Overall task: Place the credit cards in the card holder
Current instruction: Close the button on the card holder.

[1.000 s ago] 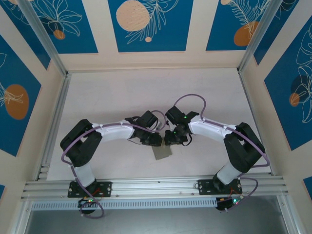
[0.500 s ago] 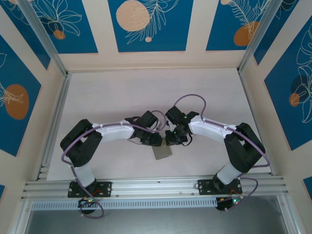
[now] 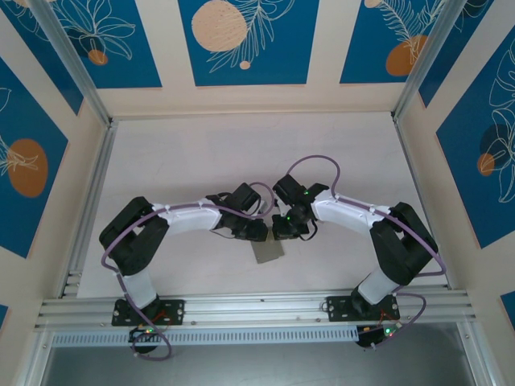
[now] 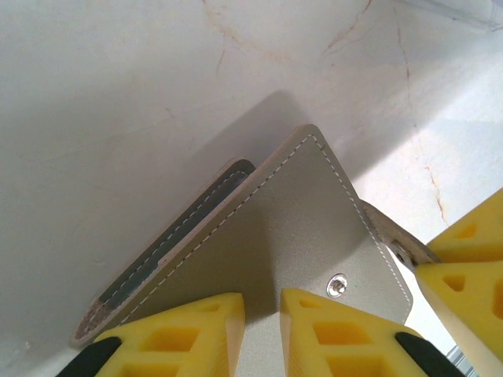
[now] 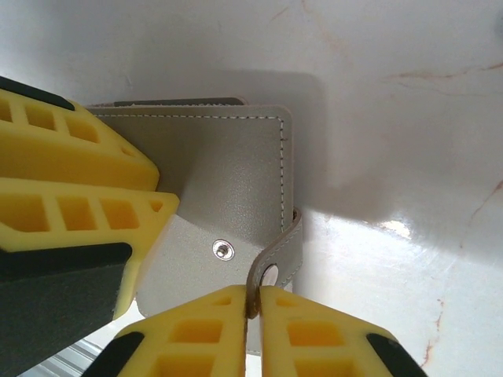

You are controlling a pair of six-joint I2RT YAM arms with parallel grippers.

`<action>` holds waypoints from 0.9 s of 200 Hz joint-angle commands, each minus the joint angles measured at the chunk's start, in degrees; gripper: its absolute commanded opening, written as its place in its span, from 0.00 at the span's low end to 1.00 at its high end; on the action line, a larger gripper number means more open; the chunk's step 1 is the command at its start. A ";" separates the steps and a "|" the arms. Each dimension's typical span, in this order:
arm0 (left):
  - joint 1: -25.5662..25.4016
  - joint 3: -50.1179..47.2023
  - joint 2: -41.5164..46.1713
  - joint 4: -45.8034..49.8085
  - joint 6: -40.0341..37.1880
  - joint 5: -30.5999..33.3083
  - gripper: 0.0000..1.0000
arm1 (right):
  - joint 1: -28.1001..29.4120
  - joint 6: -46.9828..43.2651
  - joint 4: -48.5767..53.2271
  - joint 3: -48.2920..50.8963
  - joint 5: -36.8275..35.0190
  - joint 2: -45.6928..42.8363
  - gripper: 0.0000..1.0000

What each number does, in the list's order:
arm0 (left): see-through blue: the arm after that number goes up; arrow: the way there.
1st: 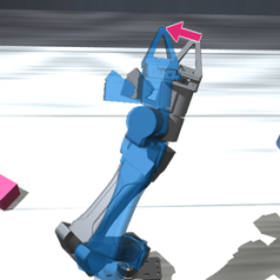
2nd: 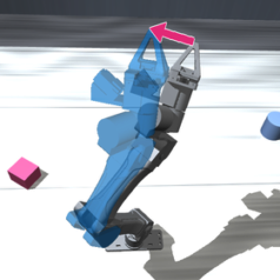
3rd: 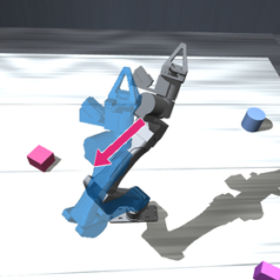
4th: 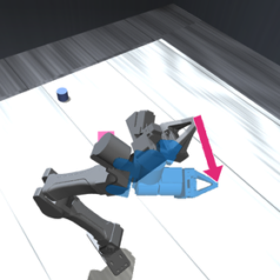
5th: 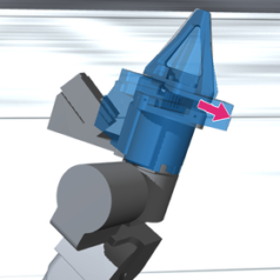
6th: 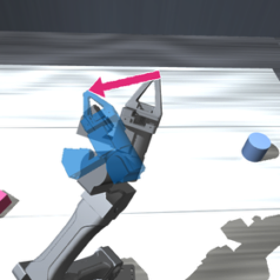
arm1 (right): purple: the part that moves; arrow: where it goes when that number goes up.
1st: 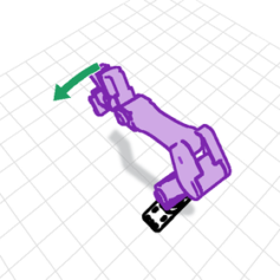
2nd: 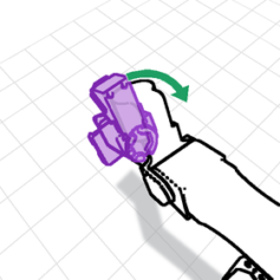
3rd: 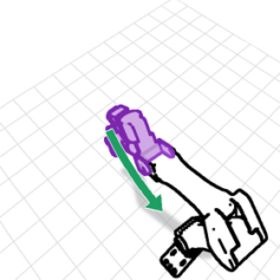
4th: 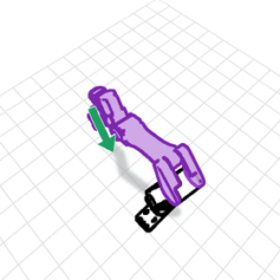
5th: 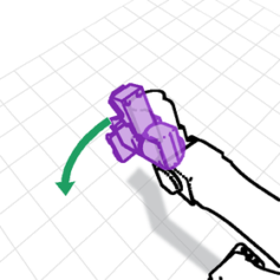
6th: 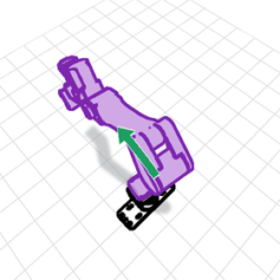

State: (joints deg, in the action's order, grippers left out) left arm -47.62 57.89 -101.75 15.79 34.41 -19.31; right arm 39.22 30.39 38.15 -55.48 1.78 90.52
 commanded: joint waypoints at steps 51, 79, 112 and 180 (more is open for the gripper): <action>-1.26 -2.43 -3.10 0.61 0.65 0.42 0.22 | -0.09 0.64 0.95 -0.86 0.25 -0.78 0.02; -1.25 -2.61 -3.10 0.23 0.82 0.21 0.22 | -0.03 0.70 -1.16 -0.08 3.20 -0.79 0.00; -1.26 -2.78 -3.10 -0.44 1.46 -0.01 0.22 | 0.06 2.45 -6.86 0.86 9.24 1.42 0.00; -1.26 -2.87 -3.45 -0.73 1.38 -0.27 0.21 | -0.17 4.27 -12.12 2.95 13.59 5.47 0.00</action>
State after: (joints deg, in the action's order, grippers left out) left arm -47.57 57.12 -101.75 14.74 35.68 -19.31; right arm 38.41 33.08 31.99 -54.02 8.84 94.08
